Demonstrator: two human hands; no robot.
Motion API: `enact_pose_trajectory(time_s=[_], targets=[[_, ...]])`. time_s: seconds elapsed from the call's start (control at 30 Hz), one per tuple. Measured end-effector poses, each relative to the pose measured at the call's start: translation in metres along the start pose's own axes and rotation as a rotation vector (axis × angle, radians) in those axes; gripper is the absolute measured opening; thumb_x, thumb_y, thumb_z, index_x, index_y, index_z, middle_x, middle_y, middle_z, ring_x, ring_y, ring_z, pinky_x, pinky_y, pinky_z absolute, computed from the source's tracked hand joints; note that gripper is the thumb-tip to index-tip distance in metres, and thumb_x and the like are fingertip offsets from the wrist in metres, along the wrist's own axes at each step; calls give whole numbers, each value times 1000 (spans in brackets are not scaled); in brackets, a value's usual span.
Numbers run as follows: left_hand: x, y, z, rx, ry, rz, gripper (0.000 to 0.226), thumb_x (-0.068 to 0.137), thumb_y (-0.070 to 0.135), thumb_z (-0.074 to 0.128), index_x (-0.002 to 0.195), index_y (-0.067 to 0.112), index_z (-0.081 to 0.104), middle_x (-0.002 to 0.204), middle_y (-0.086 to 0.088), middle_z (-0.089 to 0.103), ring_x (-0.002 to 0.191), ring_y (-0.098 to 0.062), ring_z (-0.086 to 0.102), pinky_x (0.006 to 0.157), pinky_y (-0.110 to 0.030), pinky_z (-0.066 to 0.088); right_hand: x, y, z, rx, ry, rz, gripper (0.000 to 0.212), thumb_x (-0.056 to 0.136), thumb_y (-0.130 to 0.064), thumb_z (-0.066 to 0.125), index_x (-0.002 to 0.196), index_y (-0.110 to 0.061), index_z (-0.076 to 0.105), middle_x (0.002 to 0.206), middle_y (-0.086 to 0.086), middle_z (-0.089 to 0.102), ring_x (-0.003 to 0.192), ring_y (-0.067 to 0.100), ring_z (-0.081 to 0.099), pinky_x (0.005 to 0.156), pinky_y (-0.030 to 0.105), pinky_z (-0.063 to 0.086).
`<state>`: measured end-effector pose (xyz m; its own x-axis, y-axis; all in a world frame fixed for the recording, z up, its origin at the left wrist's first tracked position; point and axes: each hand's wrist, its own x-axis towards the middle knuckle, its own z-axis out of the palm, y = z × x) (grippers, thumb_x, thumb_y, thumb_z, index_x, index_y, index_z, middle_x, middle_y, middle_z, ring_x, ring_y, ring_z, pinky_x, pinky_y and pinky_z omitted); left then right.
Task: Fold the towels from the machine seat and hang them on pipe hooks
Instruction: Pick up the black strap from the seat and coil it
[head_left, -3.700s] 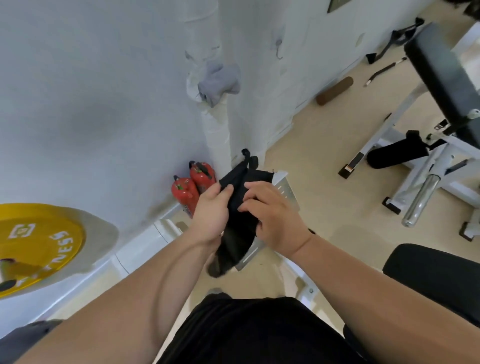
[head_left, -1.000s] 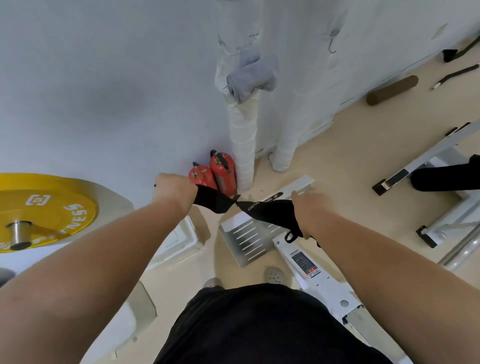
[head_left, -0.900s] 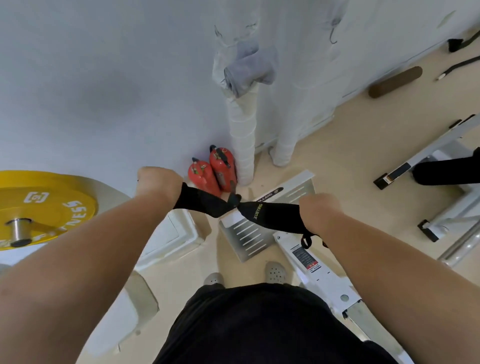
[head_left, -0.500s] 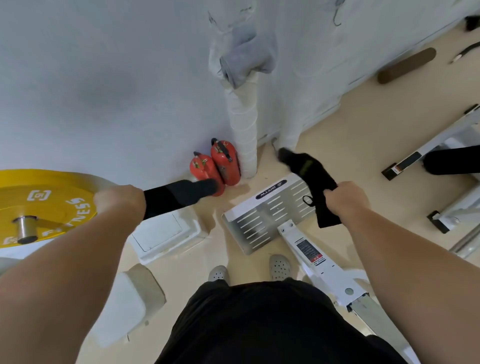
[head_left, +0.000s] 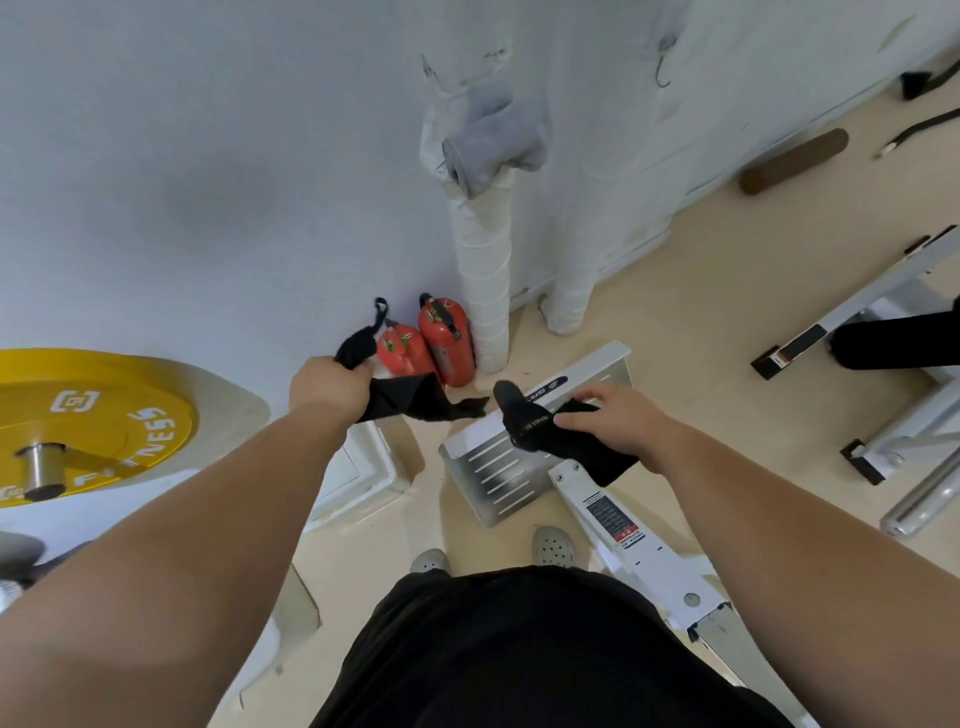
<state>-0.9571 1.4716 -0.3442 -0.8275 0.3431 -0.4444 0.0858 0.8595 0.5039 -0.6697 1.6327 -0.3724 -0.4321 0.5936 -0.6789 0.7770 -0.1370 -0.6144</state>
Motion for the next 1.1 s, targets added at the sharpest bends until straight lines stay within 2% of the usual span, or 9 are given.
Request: enact_pose_trajectory(time_s=[0.07, 0.17, 0.27, 0.37, 0.53, 0.6, 0.83, 0.97, 1.1], targets=[[-3, 10, -6, -234, 29, -116, 31, 94, 37, 63, 100, 6, 61, 76, -7, 56, 84, -34, 61, 74, -41, 52, -8, -2, 5, -85, -42, -4, 24, 82, -39, 80, 94, -20, 71, 99, 3, 71, 89, 20, 67, 88, 40, 55], [-8, 33, -11, -532, -37, -200, 26, 93, 32, 67, 106, 10, 61, 81, -4, 59, 79, -26, 62, 76, -39, 54, -18, -4, 9, -40, -76, -5, 21, 82, -36, 81, 73, -22, 68, 75, 0, 70, 73, 19, 68, 63, 30, 52], [-17, 57, -12, -606, -184, -138, 21, 93, 26, 69, 103, 10, 60, 87, -5, 64, 73, -18, 63, 60, -29, 49, -26, -9, 7, 6, -101, -60, 13, 87, -31, 77, 87, -19, 72, 87, 4, 74, 81, 21, 72, 70, 34, 57], [-26, 73, -10, -651, -257, -21, 31, 91, 36, 70, 109, 12, 62, 93, -6, 67, 81, -22, 68, 63, -29, 52, -33, -18, 5, 53, -68, -168, 15, 90, -27, 73, 96, -13, 71, 97, 12, 73, 92, 29, 71, 83, 43, 57], [-54, 91, -6, -822, -354, 10, 17, 94, 29, 54, 90, 14, 59, 67, 1, 66, 66, -18, 65, 57, -25, 48, -47, -37, 4, 160, -114, -309, 4, 97, -29, 65, 94, -27, 67, 85, -7, 71, 83, 13, 68, 71, 25, 50], [-56, 90, -2, -822, -339, -7, 15, 91, 19, 51, 98, 10, 60, 82, -6, 66, 83, -27, 65, 69, -34, 49, -53, -44, 7, 313, -170, -314, 8, 100, -24, 61, 103, -25, 68, 91, -7, 74, 87, 10, 71, 72, 22, 53], [-80, 81, 3, -766, -509, 111, 24, 105, 15, 47, 120, 7, 64, 98, -15, 77, 85, -27, 71, 65, -31, 53, -63, -67, 14, 528, -159, -437, 15, 102, -20, 57, 111, -14, 67, 106, 11, 73, 100, 22, 71, 90, 38, 58], [-96, 80, 3, -730, -648, 193, 28, 107, 19, 42, 114, 5, 65, 70, 3, 72, 58, -8, 65, 50, -21, 48, -63, -80, 13, 544, -73, -489, 13, 101, -21, 59, 110, -16, 68, 100, 5, 74, 94, 17, 71, 89, 38, 59], [-109, 85, -4, -823, -810, 164, 34, 111, 27, 29, 103, 13, 60, 60, 9, 65, 48, -6, 60, 45, -18, 47, -61, -84, 11, 570, -4, -521, 10, 101, -19, 61, 105, -16, 68, 91, 0, 73, 86, 12, 70, 76, 30, 58]])
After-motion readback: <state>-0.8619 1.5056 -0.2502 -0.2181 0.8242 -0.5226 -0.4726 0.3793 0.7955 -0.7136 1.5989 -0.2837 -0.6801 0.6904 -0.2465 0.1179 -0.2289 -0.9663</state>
